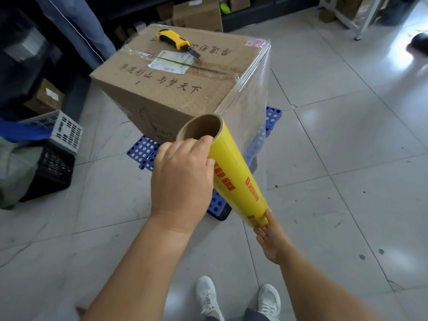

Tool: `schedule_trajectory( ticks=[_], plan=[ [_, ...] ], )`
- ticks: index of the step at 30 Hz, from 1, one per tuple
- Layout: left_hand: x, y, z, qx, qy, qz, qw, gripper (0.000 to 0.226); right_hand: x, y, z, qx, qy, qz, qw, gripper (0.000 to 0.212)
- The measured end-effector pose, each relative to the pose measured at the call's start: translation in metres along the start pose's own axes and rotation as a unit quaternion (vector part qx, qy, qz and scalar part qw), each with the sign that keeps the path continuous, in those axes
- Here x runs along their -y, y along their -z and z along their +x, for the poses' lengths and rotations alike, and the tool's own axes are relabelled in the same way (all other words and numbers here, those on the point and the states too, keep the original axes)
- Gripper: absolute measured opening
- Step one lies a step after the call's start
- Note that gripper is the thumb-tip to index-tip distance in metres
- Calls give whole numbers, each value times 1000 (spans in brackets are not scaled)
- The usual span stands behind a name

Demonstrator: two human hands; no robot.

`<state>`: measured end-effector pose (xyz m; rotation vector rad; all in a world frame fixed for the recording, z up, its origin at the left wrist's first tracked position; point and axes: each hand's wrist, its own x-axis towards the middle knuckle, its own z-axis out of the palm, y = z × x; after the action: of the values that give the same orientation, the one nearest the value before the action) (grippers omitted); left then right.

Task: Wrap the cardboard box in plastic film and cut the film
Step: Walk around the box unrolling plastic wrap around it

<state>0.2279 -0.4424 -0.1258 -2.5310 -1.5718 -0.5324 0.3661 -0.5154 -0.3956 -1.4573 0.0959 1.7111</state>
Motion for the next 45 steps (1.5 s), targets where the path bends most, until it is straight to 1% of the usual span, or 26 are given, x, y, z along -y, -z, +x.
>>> schedule_trajectory(
  ticks=[4,9,16,18,21,26,29,32,37,45],
  plan=[
    [18,4,-9,1,-11,-7,1000,27,-19,-19,-2,-10,-4,13,1000,67],
    [54,5,-14,-5,-43,-25,999,24,-44,-48,4,-49,-2,43,998,68],
    [117,15,-9,-1,-88,-40,995,16,-65,-113,10,-83,12,69,994,66],
    [134,15,-6,1,-102,-41,994,18,-71,-131,13,-97,16,76,992,66],
    [158,13,-4,1,-132,-51,990,28,-78,-155,19,-112,18,90,989,67],
    [193,10,2,-3,-178,-79,981,23,-85,-189,26,-132,34,116,984,65],
    [212,8,8,6,-199,-84,976,22,-89,-204,34,-149,46,134,979,70],
    [230,4,18,14,-221,-85,971,22,-89,-219,40,-164,51,153,973,69],
    [254,-5,38,23,-247,-102,963,21,-87,-241,54,-193,53,191,961,71],
    [302,-27,81,38,-298,-149,942,29,-85,-285,79,-239,85,313,915,76]
  ],
)
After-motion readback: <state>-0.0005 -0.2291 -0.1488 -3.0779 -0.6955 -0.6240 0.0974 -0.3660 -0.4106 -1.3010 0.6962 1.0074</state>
